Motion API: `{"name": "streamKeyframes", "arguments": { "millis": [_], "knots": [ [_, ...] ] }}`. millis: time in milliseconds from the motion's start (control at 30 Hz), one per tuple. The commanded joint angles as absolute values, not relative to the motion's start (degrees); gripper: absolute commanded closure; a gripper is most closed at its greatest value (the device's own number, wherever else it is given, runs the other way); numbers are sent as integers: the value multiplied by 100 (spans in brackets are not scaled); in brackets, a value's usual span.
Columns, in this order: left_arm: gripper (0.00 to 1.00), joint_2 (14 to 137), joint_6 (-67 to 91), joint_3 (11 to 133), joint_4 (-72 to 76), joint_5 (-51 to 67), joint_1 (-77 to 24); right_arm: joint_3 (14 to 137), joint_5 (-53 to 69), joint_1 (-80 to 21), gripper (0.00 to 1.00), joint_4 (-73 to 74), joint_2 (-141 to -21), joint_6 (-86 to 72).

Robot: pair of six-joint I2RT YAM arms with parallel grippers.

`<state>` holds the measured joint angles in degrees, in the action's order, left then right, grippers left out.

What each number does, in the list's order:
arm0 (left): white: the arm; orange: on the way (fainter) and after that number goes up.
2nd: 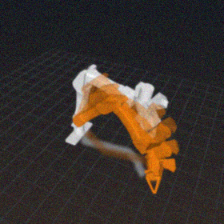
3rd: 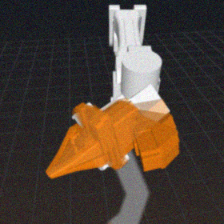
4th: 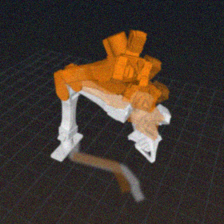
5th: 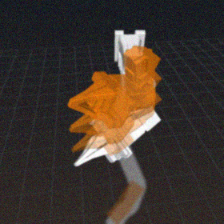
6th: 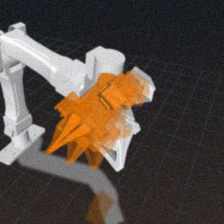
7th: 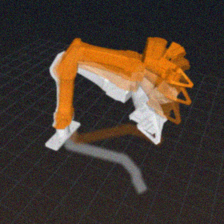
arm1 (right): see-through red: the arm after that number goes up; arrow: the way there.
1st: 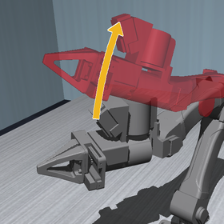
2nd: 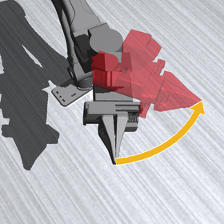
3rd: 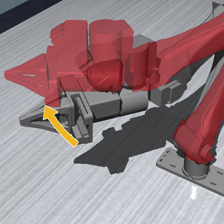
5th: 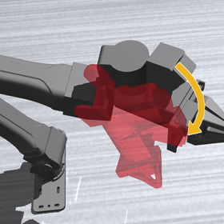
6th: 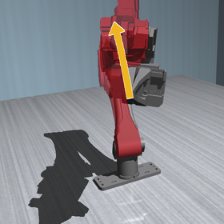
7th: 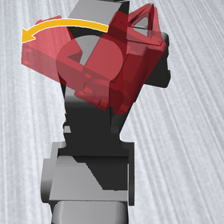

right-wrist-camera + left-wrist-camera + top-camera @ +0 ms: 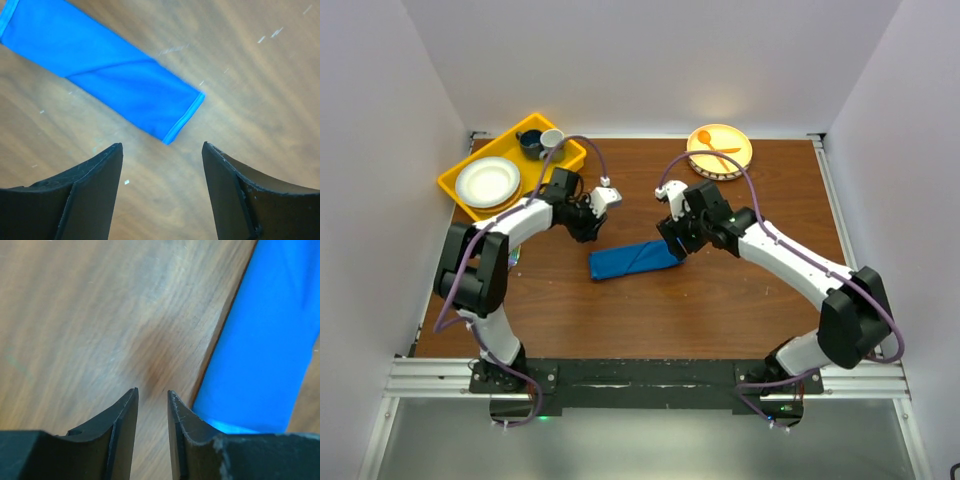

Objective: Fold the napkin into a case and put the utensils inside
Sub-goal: Rotate the smaller rectangle-folded napkin at the center of the board.

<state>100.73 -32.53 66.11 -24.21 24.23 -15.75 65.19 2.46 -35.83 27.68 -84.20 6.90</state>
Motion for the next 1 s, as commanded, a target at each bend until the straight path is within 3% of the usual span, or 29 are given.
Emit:
{"name": "streamKeyframes", "arguments": {
  "millis": [0,233,433,533,633,667,733,833,967],
  "knots": [
    [67,10178,-3603,6636,-2109,2066,-1950,6144,571,-3349,35,3313,-8394,-148],
    [73,9449,-3911,5408,-2627,2083,-2653,6152,177,-3024,48,3559,-8831,-343],
    [71,8466,-3332,4940,-3252,3032,-3155,6345,-62,-2874,55,3665,-9491,-264],
    [62,7772,-2998,4983,-3156,2962,-2928,6442,-18,-2874,55,3464,-9738,-202],
    [52,7463,-2787,5211,-3234,3418,-2085,6661,228,-2892,57,3262,-10097,-255],
    [42,7392,-2743,5255,-3243,3636,-1648,6819,263,-2909,57,3226,-10194,-255],
    [34,7060,-2602,5256,-3173,3752,-1241,6969,299,-2953,57,3103,-10537,-264],
    [0,6594,-2277,5090,-2884,3823,-511,7215,360,-2997,57,2866,-10898,-272],
    [0,6486,-2013,5132,-2891,3534,357,7890,430,-3085,57,2760,-11495,-325]
  ]
}}
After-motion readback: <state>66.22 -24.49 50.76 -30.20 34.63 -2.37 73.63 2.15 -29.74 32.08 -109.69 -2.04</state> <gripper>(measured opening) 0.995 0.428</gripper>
